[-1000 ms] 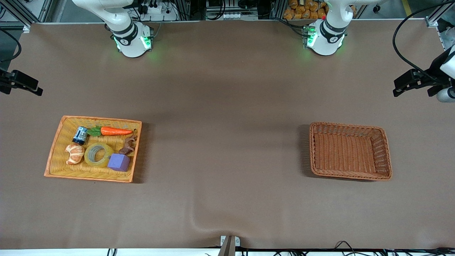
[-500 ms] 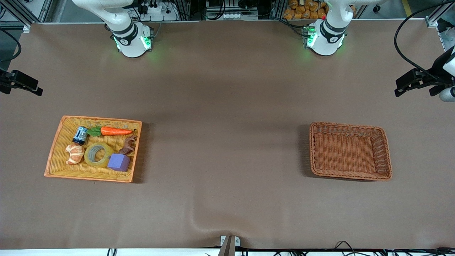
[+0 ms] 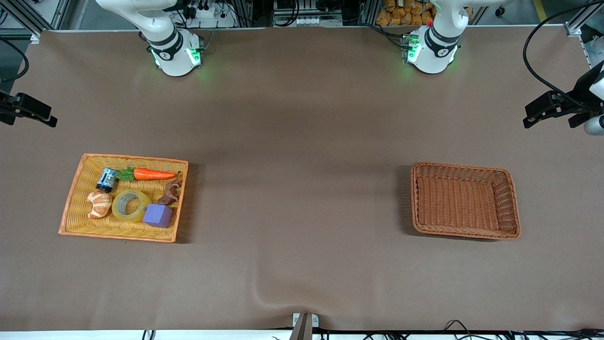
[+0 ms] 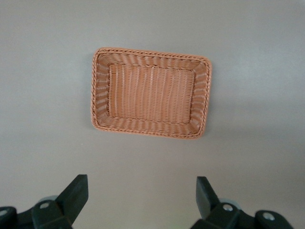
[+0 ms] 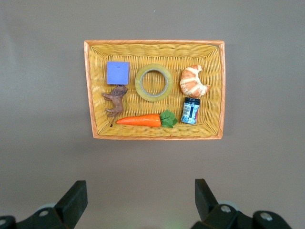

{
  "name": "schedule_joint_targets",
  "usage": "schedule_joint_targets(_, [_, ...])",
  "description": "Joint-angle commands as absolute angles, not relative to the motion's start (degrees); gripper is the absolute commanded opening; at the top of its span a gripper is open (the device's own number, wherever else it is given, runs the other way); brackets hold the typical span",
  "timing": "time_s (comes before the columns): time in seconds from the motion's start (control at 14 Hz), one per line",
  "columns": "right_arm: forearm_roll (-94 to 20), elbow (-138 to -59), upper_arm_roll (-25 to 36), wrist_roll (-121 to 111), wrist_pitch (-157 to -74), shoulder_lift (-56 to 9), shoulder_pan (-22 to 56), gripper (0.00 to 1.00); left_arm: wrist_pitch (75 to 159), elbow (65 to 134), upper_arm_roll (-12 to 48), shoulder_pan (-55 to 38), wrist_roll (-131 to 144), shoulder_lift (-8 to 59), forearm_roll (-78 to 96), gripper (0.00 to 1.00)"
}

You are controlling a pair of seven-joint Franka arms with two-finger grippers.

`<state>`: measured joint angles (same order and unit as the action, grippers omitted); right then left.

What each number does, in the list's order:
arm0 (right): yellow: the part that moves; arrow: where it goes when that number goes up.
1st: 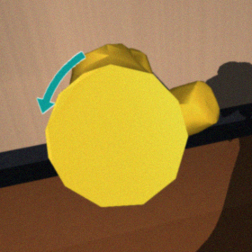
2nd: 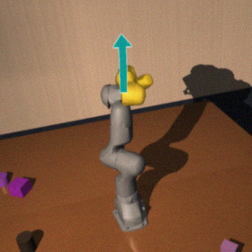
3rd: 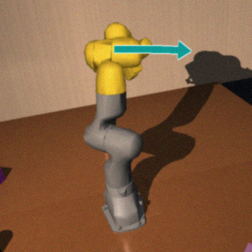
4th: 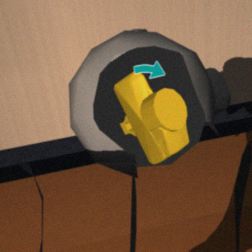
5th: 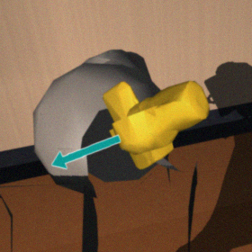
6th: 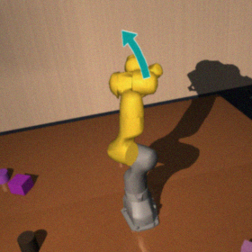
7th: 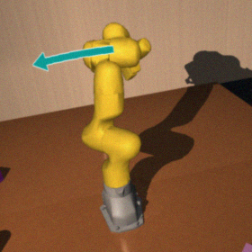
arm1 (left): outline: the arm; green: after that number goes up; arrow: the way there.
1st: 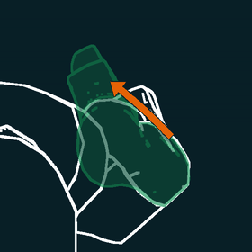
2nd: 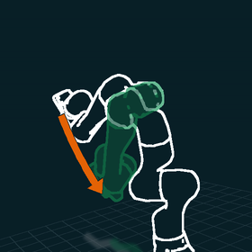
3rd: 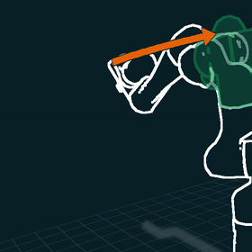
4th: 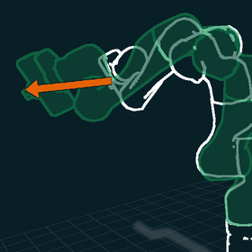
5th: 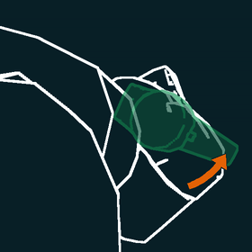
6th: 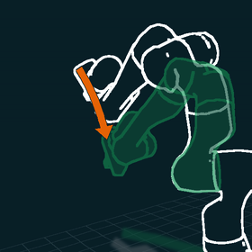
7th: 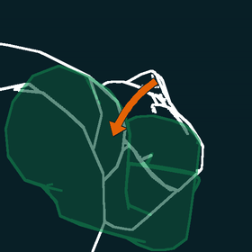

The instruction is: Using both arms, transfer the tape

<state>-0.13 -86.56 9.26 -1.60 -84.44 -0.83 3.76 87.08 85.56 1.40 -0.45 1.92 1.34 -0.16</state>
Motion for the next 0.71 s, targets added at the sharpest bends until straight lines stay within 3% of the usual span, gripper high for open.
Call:
schedule_joint_targets(0.0, [-0.97,-85.96,8.79,-0.88,-83.85,-1.41,2.90,1.00,85.78,84.55,1.05,-0.09,0.35,1.41,1.58,1.00])
schedule_joint_targets(0.29, [-1.14,-86.66,8.62,-0.88,-85.07,-2.98,3.51,1.00,85.78,84.64,0.97,-0.09,0.26,1.49,1.58,1.00])
schedule_joint_targets(0.64, [-1.76,-95.08,8.53,-7.45,-96.22,-7.80,8.08,1.00,85.78,84.81,0.97,0.00,-0.09,1.49,1.49,1.00])
